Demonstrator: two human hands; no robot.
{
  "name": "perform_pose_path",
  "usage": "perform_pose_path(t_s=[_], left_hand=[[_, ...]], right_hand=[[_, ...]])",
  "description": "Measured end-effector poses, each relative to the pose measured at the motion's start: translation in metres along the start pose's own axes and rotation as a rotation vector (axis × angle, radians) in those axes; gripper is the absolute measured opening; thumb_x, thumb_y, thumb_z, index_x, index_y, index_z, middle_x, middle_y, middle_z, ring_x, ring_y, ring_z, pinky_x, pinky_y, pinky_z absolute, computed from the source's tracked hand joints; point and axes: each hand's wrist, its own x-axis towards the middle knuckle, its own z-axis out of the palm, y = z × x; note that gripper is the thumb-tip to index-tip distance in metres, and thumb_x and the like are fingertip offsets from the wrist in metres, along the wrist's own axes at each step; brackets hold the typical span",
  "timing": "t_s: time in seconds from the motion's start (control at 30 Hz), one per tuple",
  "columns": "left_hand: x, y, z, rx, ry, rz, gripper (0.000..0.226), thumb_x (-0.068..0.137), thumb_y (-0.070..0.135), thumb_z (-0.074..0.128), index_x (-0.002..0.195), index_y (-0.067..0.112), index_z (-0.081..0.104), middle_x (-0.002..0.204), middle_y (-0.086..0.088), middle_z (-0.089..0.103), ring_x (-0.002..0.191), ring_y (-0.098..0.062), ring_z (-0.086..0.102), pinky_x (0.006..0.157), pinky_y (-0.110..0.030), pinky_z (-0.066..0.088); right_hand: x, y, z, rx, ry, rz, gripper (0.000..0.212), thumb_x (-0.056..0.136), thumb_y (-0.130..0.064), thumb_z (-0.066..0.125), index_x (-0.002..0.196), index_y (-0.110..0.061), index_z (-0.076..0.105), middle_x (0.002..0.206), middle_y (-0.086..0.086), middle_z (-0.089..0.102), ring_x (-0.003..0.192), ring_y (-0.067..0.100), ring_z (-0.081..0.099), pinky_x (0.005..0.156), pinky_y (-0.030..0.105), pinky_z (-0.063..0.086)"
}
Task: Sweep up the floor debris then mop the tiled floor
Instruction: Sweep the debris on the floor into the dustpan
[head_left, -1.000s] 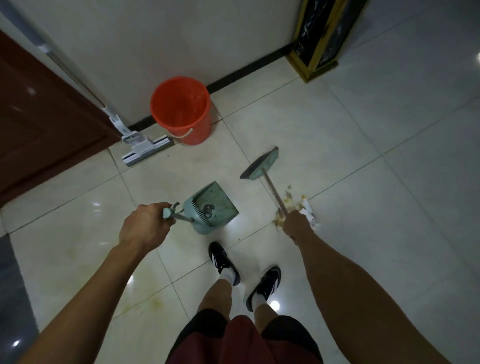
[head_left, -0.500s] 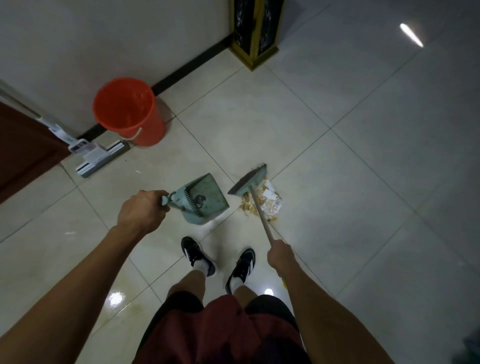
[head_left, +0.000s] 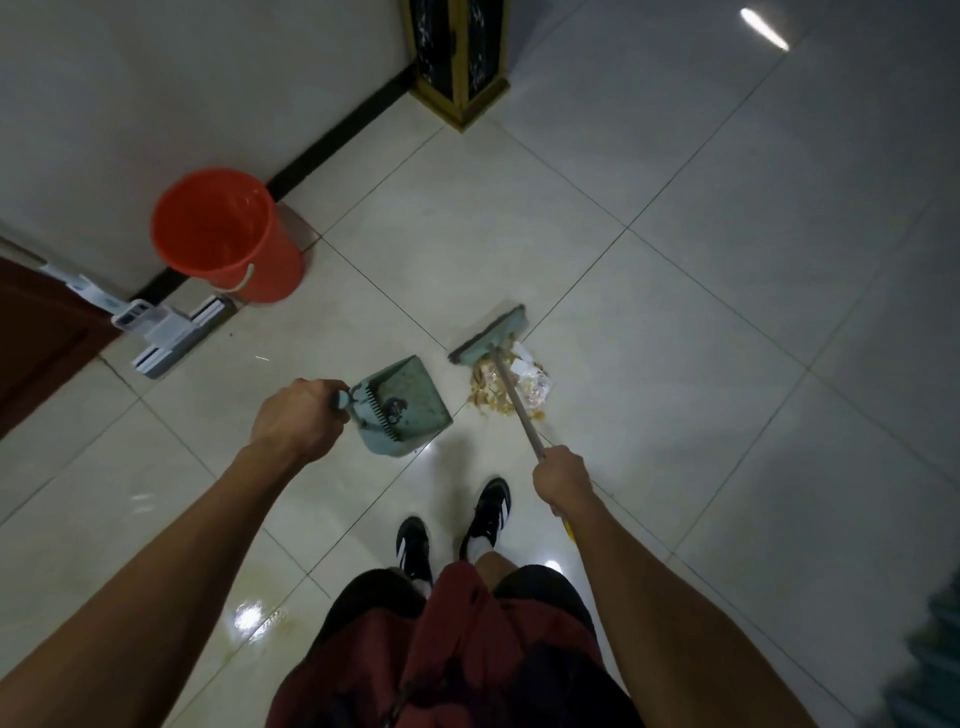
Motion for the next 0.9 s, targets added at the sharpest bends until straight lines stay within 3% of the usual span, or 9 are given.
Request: perform_pose_path(t_s=[0.1, 0.2, 0.37, 0.5, 0.6, 0.7, 0.9], left_hand=[[0.0, -0.007, 0.005, -0.003, -0.009, 0.02, 0.015, 0.089, 0.029, 0.069, 0.104, 0.032, 0.07, 0.098, -0.01, 0.072, 0.085, -0.035, 0.066, 0.068, -0.036, 0.051], [0.0, -0.016, 0.011, -0.01, -0.04, 0.031, 0.016, 0.09, 0.03, 0.067, 0.106, 0.032, 0.07, 0.1, -0.011, 0.071, 0.088, -0.036, 0.066, 0.074, -0.041, 0.056], [-0.002, -0.025, 0.021, -0.003, -0.062, 0.075, 0.016, 0.089, 0.029, 0.068, 0.105, 0.031, 0.07, 0.101, -0.012, 0.071, 0.091, -0.037, 0.066, 0.075, -0.042, 0.055], [-0.001, -0.031, 0.022, -0.016, -0.06, 0.091, 0.016, 0.089, 0.029, 0.067, 0.105, 0.031, 0.07, 0.101, -0.011, 0.071, 0.089, -0.037, 0.067, 0.077, -0.043, 0.057], [0.0, -0.032, 0.019, -0.009, -0.06, 0.116, 0.017, 0.089, 0.029, 0.067, 0.106, 0.032, 0.07, 0.101, -0.011, 0.072, 0.09, -0.037, 0.067, 0.077, -0.043, 0.057], [0.0, -0.033, 0.019, -0.003, -0.05, 0.135, 0.017, 0.089, 0.029, 0.066, 0.105, 0.031, 0.07, 0.099, -0.011, 0.072, 0.088, -0.037, 0.067, 0.075, -0.041, 0.057], [0.003, -0.029, 0.022, -0.007, -0.027, 0.122, 0.016, 0.089, 0.028, 0.065, 0.105, 0.029, 0.07, 0.095, -0.009, 0.072, 0.083, -0.035, 0.067, 0.07, -0.038, 0.055]], right_hand=[[0.004, -0.016, 0.006, 0.035, 0.016, 0.003, 0.032, 0.097, -0.013, 0.047, 0.123, -0.001, 0.06, 0.117, 0.018, 0.065, 0.098, 0.035, 0.067, 0.073, 0.039, 0.06], [0.007, -0.025, 0.012, 0.077, 0.013, 0.025, 0.03, 0.096, -0.011, 0.046, 0.121, 0.0, 0.059, 0.119, 0.019, 0.064, 0.101, 0.036, 0.066, 0.062, 0.032, 0.053], [-0.008, -0.013, 0.027, 0.058, -0.003, 0.036, 0.025, 0.092, -0.006, 0.053, 0.113, 0.004, 0.062, 0.116, 0.019, 0.068, 0.104, 0.034, 0.068, 0.071, 0.029, 0.052], [-0.02, -0.002, 0.038, 0.04, -0.015, -0.009, 0.022, 0.097, -0.015, 0.058, 0.11, 0.0, 0.067, 0.094, 0.009, 0.068, 0.078, 0.022, 0.069, 0.066, 0.019, 0.058], [-0.028, -0.001, 0.047, 0.144, 0.076, -0.002, 0.022, 0.098, -0.015, 0.059, 0.104, 0.004, 0.067, 0.088, 0.012, 0.071, 0.065, 0.021, 0.067, 0.068, 0.028, 0.061], [-0.032, -0.003, 0.05, 0.144, 0.182, -0.003, 0.018, 0.098, -0.013, 0.055, 0.104, -0.001, 0.067, 0.099, 0.014, 0.073, 0.08, 0.027, 0.071, 0.067, 0.029, 0.058], [-0.013, -0.017, 0.032, 0.203, 0.283, -0.008, 0.042, 0.09, -0.012, 0.052, 0.13, -0.012, 0.061, 0.124, 0.01, 0.066, 0.11, 0.031, 0.064, 0.086, 0.028, 0.048]])
